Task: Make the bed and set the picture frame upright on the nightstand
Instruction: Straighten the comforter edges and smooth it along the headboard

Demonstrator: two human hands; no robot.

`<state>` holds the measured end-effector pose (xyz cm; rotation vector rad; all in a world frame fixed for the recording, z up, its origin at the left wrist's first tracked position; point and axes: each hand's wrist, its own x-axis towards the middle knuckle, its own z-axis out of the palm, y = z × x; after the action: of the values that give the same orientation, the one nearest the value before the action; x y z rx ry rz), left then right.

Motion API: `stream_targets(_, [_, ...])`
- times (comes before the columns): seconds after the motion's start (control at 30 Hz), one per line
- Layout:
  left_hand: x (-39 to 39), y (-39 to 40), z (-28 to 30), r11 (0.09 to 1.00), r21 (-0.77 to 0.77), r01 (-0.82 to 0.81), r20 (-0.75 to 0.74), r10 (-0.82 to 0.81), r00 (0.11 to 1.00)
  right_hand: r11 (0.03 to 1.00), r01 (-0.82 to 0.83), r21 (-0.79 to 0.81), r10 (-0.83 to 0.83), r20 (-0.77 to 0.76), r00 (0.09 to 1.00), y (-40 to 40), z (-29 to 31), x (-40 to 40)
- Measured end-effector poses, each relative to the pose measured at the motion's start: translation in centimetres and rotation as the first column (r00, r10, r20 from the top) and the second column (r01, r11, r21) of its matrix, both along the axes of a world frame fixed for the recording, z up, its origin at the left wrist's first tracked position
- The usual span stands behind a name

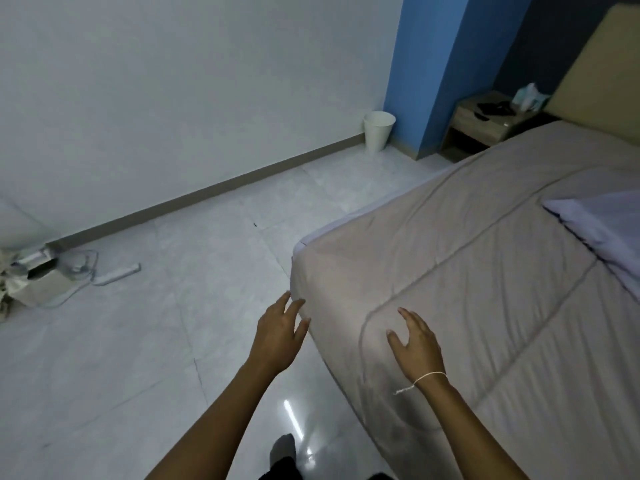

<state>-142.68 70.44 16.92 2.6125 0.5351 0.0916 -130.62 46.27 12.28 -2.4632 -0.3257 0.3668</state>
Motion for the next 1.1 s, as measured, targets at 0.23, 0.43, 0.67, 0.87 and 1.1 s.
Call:
stream_targets(0.23, [13.3, 12.7, -2.1, 0.982, 0.010, 0.188, -0.160, -0.184, 0.970, 0.959, 0.278, 0.048, -0.276, -0.044, 0.960, 8.4, -1.0, 5.8])
stream_targets(0.43, [25.4, 18.6, -7.9, 0.931, -0.007, 0.366, -0.240, -0.357, 0.903, 0.912, 0.409, -0.005, -0.407, -0.103, 0.907, 14.5, -5.7, 12.0])
stream_targets(0.67, [34.5, 23.6, -12.4, 0.894, -0.104, 0.436, -0.417, -0.437, 0.797, 0.894, 0.443, -0.066, -0.443, -0.263, 0.857, 23.3, -10.0, 19.7])
stream_targets(0.87, [41.2, 26.2, -19.6, 0.905, -0.176, 0.386, -0.480, -0.422, 0.769, 0.811, 0.584, -0.039, -0.562, -0.333, 0.757, 28.0, -14.5, 24.5])
stream_targets(1.1, [46.7, 26.1, -28.6, 0.832, -0.092, 0.547, -0.408, -0.533, 0.742, 0.713, 0.684, -0.153, -0.695, -0.277, 0.663, 30.9, -22.2, 27.3])
